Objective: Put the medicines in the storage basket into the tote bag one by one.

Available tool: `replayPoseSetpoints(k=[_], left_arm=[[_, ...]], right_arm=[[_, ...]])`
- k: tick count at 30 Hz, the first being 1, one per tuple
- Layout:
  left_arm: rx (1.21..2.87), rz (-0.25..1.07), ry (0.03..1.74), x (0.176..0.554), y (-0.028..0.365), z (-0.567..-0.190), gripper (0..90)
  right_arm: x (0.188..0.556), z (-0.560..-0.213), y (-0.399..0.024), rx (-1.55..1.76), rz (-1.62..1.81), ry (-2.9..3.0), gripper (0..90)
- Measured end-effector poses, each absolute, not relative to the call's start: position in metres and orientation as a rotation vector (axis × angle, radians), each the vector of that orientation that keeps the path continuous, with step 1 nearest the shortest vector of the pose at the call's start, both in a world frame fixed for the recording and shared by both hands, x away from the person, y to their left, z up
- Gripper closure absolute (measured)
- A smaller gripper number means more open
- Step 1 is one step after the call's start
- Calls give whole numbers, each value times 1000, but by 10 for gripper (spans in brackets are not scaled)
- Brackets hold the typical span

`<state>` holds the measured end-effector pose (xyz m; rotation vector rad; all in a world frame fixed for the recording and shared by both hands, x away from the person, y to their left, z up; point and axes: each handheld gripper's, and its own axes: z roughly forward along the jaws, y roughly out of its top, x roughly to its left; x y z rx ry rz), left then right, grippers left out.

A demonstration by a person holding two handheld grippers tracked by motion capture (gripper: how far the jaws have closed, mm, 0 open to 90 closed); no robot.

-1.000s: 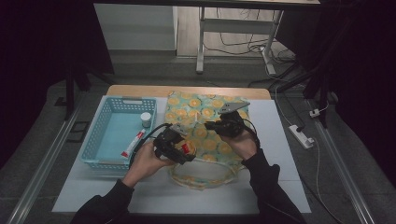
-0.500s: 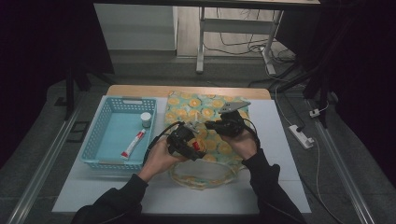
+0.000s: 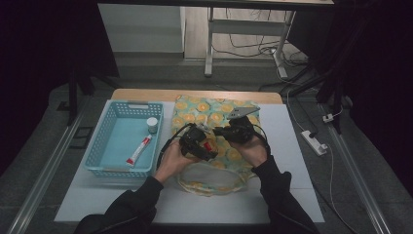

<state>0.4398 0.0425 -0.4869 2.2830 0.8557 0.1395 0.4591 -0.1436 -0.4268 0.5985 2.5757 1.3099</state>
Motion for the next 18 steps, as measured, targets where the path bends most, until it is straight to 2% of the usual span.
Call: replayPoseSetpoints(k=[18], left_arm=[[2279,203,965,465,39,-511,199]], right_arm=[[461,-438,-137,606,1265,2600,900]])
